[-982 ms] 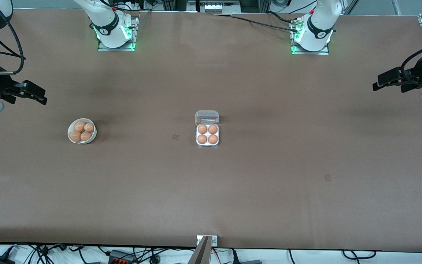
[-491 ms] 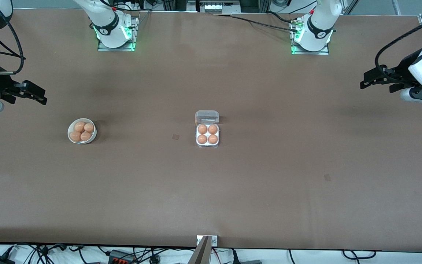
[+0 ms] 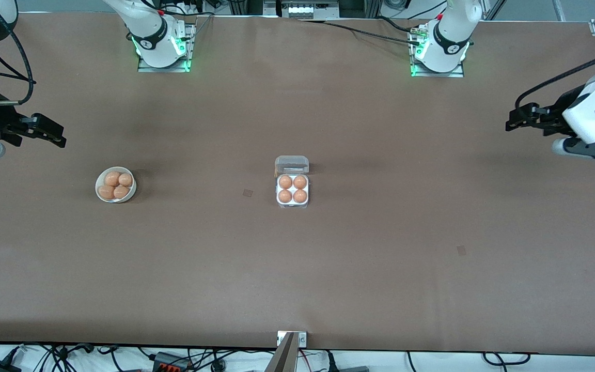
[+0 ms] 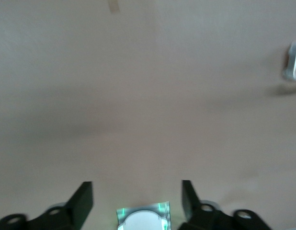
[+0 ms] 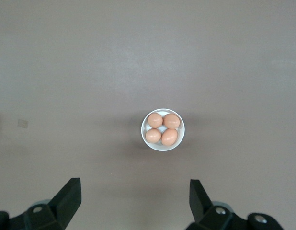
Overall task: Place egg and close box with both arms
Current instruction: 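Reach the left gripper toward the open lid of the egg box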
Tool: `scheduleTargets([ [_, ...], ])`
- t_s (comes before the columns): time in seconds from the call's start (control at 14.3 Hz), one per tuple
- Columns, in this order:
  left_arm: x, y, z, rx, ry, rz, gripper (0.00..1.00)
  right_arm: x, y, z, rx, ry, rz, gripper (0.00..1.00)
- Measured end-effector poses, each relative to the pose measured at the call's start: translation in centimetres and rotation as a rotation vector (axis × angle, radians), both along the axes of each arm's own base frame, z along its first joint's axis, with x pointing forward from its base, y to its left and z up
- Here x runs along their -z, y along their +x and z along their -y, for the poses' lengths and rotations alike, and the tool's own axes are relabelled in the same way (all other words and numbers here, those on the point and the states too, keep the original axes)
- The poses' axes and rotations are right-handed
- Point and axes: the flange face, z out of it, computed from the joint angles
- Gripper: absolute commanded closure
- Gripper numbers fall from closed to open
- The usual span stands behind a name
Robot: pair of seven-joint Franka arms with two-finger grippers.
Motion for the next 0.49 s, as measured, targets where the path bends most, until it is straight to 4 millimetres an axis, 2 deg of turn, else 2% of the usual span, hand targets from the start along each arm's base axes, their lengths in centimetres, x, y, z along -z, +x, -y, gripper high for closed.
scheduleTargets([
  [0.21,-0.8,-0.7,4.2,0.057,0.008,-0.024,0.99,0.0,0.0,0.0,0.0,0.0,-0.001,0.0],
  [0.49,-1.1,-2.2,12.5,0.092,0.04,-0.027,0.99,0.0,0.0,0.0,0.0,0.0,-0.001,0.0],
])
